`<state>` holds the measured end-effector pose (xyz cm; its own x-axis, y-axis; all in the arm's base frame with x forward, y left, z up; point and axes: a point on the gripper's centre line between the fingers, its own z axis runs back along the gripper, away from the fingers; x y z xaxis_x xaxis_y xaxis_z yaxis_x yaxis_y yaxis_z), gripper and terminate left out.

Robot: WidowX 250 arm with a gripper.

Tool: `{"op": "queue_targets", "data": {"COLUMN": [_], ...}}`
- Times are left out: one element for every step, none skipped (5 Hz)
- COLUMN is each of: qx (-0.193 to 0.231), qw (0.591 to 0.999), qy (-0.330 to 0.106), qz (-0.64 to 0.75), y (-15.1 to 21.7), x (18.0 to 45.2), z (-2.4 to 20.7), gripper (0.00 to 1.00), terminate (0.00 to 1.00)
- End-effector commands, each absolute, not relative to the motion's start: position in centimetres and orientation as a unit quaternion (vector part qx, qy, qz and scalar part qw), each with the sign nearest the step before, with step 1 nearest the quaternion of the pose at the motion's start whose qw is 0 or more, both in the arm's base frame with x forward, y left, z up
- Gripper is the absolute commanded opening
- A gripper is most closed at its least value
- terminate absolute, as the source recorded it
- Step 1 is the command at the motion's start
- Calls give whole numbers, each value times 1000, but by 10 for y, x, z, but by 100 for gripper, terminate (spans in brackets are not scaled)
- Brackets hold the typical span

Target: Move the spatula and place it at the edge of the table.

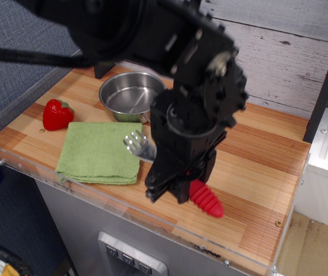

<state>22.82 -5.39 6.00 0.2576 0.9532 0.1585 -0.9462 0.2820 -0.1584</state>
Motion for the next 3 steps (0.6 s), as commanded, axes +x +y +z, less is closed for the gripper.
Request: {"op": "queue_targets", "data": {"qx": [-22, -21, -22], "qw": [788, 778, 771], "qy": [-114, -107, -101], "qz": [605, 619, 628], "y": [-53, -57, -66], "x": [237, 241, 245], "z": [38, 29, 22], "gripper": [0, 0, 0], "terminate": [0, 0, 0]}}
